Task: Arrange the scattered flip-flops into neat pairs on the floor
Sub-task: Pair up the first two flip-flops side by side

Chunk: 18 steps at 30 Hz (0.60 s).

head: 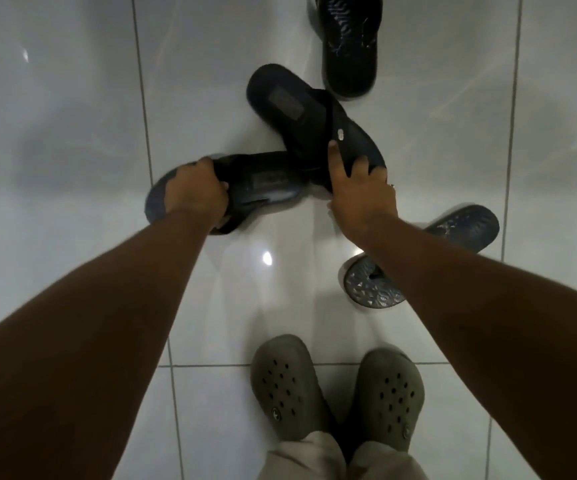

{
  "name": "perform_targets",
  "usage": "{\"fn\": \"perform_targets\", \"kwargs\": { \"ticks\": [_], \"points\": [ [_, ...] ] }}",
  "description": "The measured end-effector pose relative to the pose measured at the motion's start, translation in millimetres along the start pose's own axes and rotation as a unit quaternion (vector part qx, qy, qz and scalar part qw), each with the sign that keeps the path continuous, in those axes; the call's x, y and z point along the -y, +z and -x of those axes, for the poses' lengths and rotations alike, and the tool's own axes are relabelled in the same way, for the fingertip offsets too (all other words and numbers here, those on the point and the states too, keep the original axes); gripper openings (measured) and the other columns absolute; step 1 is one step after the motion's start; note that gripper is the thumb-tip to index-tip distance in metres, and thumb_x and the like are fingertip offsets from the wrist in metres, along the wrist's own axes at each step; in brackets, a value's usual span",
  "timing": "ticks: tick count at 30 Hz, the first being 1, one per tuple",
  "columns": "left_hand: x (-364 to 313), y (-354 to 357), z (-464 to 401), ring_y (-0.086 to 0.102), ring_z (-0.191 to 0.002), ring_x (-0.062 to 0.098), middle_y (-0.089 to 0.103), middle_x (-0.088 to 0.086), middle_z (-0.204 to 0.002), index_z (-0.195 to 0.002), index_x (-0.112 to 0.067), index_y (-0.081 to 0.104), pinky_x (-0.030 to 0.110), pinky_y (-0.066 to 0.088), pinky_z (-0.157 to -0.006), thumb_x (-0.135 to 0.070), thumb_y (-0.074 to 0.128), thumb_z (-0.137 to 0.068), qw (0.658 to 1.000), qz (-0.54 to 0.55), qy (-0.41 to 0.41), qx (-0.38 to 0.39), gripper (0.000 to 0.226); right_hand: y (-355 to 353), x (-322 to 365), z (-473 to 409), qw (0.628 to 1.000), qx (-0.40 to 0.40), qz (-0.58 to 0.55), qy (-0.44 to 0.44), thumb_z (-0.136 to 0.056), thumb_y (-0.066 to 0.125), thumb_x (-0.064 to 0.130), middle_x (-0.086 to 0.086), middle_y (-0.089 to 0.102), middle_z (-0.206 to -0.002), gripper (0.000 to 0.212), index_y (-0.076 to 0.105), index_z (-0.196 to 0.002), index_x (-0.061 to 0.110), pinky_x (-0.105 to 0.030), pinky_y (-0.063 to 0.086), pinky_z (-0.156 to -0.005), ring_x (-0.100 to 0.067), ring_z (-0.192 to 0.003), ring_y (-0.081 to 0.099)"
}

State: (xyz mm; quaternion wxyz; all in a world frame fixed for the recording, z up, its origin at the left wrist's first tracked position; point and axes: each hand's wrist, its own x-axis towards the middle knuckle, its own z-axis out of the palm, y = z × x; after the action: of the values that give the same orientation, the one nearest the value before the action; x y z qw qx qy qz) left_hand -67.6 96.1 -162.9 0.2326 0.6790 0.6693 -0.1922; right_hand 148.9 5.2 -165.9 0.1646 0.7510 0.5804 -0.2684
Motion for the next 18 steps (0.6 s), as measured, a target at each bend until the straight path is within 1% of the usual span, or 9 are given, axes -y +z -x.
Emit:
{"fn": "perform_targets", "kwargs": {
  "ticks": [3,5,7,8,10,12,15,17,18],
  "points": [
    [14.9,6.7,15.2,0.061,-0.102,0.040,0.063,0.021,-0.113,-0.126,-0.008,0.050,0.040,0.043,-0.076,-0.042,0.059,-0.090,0.997,0.066,-0.041,0.010,0.051,2.3,13.6,12.8,1.000,-0.003,0.013,-0.019,-0.096,0.055,0.030,-0.029,0.042,-0.132,0.081,-0.001,-0.154,0.026,-0.054,0.048,-0.087,-0.045,-0.110,0.050],
    [28.2,7.0,17.6,0.061,-0.097,0.037,0.064,0.018,-0.110,-0.123,-0.008,0.052,0.037,0.043,-0.074,-0.045,0.059,-0.089,0.989,0.114,-0.091,0.020,0.050,5.9,22.6,18.9,0.999,-0.016,0.043,-0.022,-0.094,0.057,0.036,-0.027,0.040,-0.133,0.078,0.007,-0.153,0.028,-0.059,0.041,-0.095,-0.046,-0.117,0.045],
    [41.6,5.3,16.2,0.062,-0.093,0.035,0.065,0.017,-0.110,-0.120,-0.007,0.054,0.035,0.045,-0.073,-0.044,0.058,-0.091,0.975,0.160,-0.155,0.009,0.047,11.8,28.5,20.3,0.999,-0.022,0.041,0.000,-0.092,0.058,0.037,-0.030,0.026,-0.146,0.072,0.016,-0.151,0.030,-0.067,0.029,-0.105,-0.054,-0.134,0.025],
    [47.6,5.6,15.0,0.063,-0.094,0.035,0.065,0.017,-0.112,-0.119,-0.006,0.055,0.035,0.048,-0.077,-0.044,0.057,-0.091,0.965,0.185,-0.183,0.003,0.047,15.1,29.5,20.0,1.000,-0.018,0.022,0.010,-0.092,0.059,0.035,-0.031,0.016,-0.152,0.069,0.019,-0.149,0.031,-0.069,0.025,-0.107,-0.056,-0.139,0.014],
    [57.5,8.2,15.3,0.067,-0.095,0.039,0.066,0.017,-0.113,-0.119,-0.007,0.056,0.041,0.056,-0.085,-0.046,0.057,-0.091,0.944,0.247,-0.221,0.002,0.049,24.5,34.1,20.2,1.000,-0.005,-0.019,0.014,-0.092,0.062,0.029,-0.030,0.003,-0.156,0.064,0.025,-0.144,0.029,-0.069,0.028,-0.107,-0.057,-0.141,0.008],
    [59.8,12.6,21.7,0.069,-0.091,0.040,0.067,0.016,-0.111,-0.117,-0.008,0.057,0.047,0.058,-0.083,-0.049,0.057,-0.089,0.930,0.285,-0.232,0.004,0.050,32.7,41.9,25.2,1.000,0.006,-0.024,0.000,-0.092,0.063,0.025,-0.031,0.003,-0.156,0.062,0.026,-0.142,0.027,-0.065,0.038,-0.103,-0.057,-0.139,0.014],
    [53.4,24.9,38.7,0.069,-0.090,0.038,0.067,0.014,-0.107,-0.114,-0.008,0.056,0.047,0.057,-0.085,-0.049,0.059,-0.087,0.928,0.295,-0.226,0.000,0.049,42.6,58.5,38.9,1.000,0.019,-0.019,-0.011,-0.091,0.062,0.025,-0.032,0.007,-0.155,0.069,0.020,-0.146,0.028,-0.059,0.045,-0.099,-0.054,-0.134,0.026],
    [50.8,34.2,49.9,0.069,-0.089,0.035,0.068,0.013,-0.104,-0.113,-0.008,0.056,0.043,0.058,-0.080,-0.049,0.059,-0.088,0.928,0.300,-0.219,-0.004,0.048,48.6,70.2,50.0,0.999,0.026,-0.022,-0.003,-0.089,0.066,0.027,-0.031,0.011,-0.153,0.076,0.018,-0.148,0.029,-0.058,0.047,-0.096,-0.049,-0.126,0.035],
    [50.9,37.2,54.3,0.068,-0.086,0.034,0.068,0.012,-0.103,-0.113,-0.008,0.056,0.037,0.057,-0.072,-0.049,0.059,-0.088,0.927,0.305,-0.217,-0.004,0.048,51.8,74.6,55.4,0.999,0.029,-0.022,0.000,-0.087,0.068,0.029,-0.031,0.014,-0.151,0.079,0.018,-0.148,0.030,-0.057,0.048,-0.095,-0.047,-0.123,0.039]
  ]
}}
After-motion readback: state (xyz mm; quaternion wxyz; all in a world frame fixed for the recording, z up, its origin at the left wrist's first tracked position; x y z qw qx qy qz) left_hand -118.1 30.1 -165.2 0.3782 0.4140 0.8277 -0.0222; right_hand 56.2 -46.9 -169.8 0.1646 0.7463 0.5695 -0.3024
